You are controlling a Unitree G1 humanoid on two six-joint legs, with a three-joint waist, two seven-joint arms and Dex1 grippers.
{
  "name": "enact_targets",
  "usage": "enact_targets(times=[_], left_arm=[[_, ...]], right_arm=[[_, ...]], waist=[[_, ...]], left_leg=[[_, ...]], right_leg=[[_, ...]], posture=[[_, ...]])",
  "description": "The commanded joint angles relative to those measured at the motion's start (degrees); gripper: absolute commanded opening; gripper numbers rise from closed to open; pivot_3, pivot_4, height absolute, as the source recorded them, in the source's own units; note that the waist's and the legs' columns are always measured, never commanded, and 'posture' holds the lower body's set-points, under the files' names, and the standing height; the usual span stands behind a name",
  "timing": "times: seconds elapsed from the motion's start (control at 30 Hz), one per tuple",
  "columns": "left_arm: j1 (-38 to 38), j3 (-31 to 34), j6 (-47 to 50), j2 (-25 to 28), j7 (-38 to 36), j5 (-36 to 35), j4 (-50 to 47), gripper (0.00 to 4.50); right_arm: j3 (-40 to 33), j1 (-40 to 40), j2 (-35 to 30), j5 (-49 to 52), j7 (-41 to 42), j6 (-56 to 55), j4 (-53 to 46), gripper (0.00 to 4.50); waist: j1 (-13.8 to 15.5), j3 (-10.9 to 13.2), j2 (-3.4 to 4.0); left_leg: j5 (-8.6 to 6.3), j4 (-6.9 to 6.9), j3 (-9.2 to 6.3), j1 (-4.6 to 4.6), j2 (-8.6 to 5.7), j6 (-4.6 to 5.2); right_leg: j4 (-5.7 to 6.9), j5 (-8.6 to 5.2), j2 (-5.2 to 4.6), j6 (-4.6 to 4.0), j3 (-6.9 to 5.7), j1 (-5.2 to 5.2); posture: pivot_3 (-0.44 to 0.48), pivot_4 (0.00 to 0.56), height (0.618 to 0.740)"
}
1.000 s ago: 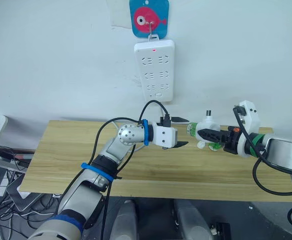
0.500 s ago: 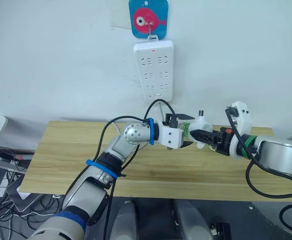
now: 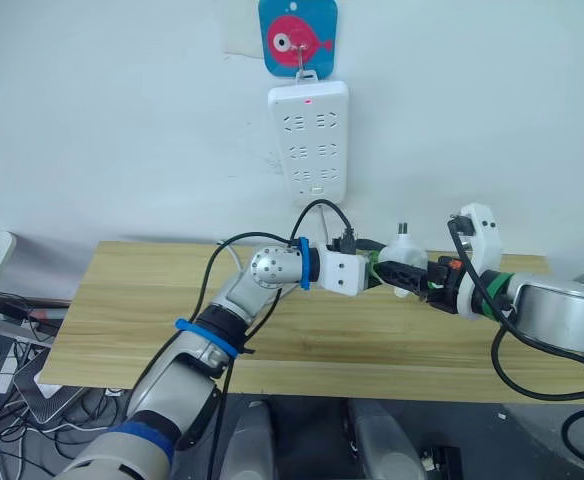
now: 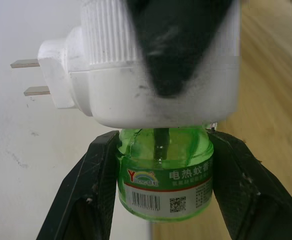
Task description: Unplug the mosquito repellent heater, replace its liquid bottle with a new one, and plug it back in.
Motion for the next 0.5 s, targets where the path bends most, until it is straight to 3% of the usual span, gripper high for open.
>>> enact_targets(times=[0.03, 0.23, 0.5], left_arm=[[1.0, 3.0, 3.1, -1.7, -0.9, -6.1, -2.9, 2.27], [4.4, 5.8, 11.0, -5.3, -2.9, -14.4, -6.7, 2.27], [7.4, 8.3, 22.0, -8.7, -3.6, -22.2, -11.9, 2.27]], right_arm=[[-6.6, 5.6, -0.7, -4.7, 2.5, -2.6, -8.3, 4.46], [-9.4, 13.4, 9.3, -23.9, 6.1, -11.9, -17.8, 4.46], [-2.7, 12.7, 19.1, -43.1, 7.5, -15.1, -18.6, 4.46]], waist=[[0.0, -0.1, -0.05], [-0.5, -0.9, 0.05], [-1.1, -2.2, 0.24]], left_leg=[[0.00, 0.00, 0.00, 0.00, -0.01, 0.00], [0.01, -0.02, 0.03, 0.10, 0.02, -0.02], [0.05, -0.06, 0.05, 0.12, 0.04, -0.10]], right_leg=[[-0.01, 0.00, 0.01, 0.00, 0.00, 0.00], [0.08, 0.00, 0.09, 0.00, 0.06, 0.00], [0.03, -0.01, 0.16, 0.00, 0.08, 0.00]], posture=[[-0.117, 0.199, 0.740], [-0.142, 0.192, 0.740], [-0.173, 0.173, 0.740]])
